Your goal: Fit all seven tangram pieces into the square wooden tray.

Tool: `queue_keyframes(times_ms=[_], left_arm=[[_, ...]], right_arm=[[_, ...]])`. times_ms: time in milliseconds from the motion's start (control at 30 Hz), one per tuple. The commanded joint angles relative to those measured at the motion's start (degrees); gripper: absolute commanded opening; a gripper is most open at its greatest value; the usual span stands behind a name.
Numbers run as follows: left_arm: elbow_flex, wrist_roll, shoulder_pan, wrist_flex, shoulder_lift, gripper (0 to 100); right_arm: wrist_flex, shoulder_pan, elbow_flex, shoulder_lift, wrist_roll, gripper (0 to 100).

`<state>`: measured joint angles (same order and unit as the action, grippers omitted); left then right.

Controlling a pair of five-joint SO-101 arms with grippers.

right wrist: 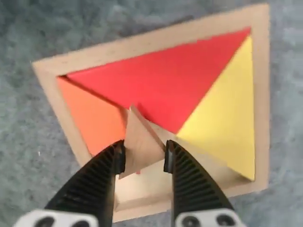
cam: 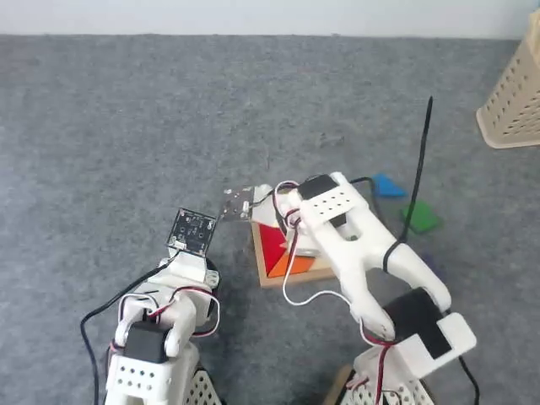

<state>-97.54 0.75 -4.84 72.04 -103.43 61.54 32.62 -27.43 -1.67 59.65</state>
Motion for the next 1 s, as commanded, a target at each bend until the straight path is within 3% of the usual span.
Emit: queue_keyframes(times_ms=[0, 333, 967], left_arm=[[1.01, -0.53, 0.35, 0.35, -1.14, 1], [1.01, -0.53, 0.35, 0.35, -1.14, 1], [1.01, -0.53, 0.35, 0.35, -1.14, 1]], right_arm=[[0.40, 1.80, 3.08, 0.66, 3.87, 1.3], [-0.92, 2.07, 3.08, 0.66, 11.96, 1.6], [-0.66, -0.57, 4.75, 0.57, 9.32, 13.3]])
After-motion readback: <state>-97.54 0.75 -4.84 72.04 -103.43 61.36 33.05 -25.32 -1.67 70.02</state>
